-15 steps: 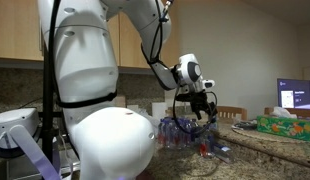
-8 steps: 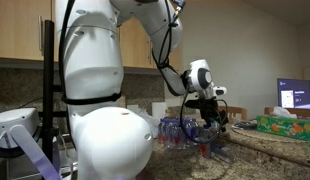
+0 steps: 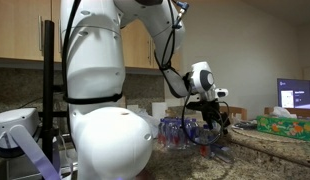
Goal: Move the two bottles upright
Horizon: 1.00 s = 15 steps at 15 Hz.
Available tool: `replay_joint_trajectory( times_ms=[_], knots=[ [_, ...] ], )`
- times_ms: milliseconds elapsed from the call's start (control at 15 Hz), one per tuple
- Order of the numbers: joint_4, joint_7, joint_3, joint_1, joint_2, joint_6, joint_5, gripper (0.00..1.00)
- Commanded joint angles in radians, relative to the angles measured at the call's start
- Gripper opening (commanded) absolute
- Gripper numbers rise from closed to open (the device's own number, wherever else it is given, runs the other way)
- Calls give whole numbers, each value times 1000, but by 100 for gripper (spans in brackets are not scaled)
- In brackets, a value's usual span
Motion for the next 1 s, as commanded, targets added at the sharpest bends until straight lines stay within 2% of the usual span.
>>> replay_joint_trajectory(
  times_ms=[0, 400, 667, 933],
  knots=[
    [37, 77, -6, -3, 69, 29, -51, 100],
    [114, 81, -29, 37, 169, 19, -58, 100],
    [104, 31, -56, 52, 212, 20, 32, 100],
    [93, 20, -71, 68, 253, 23, 74, 100]
  ],
)
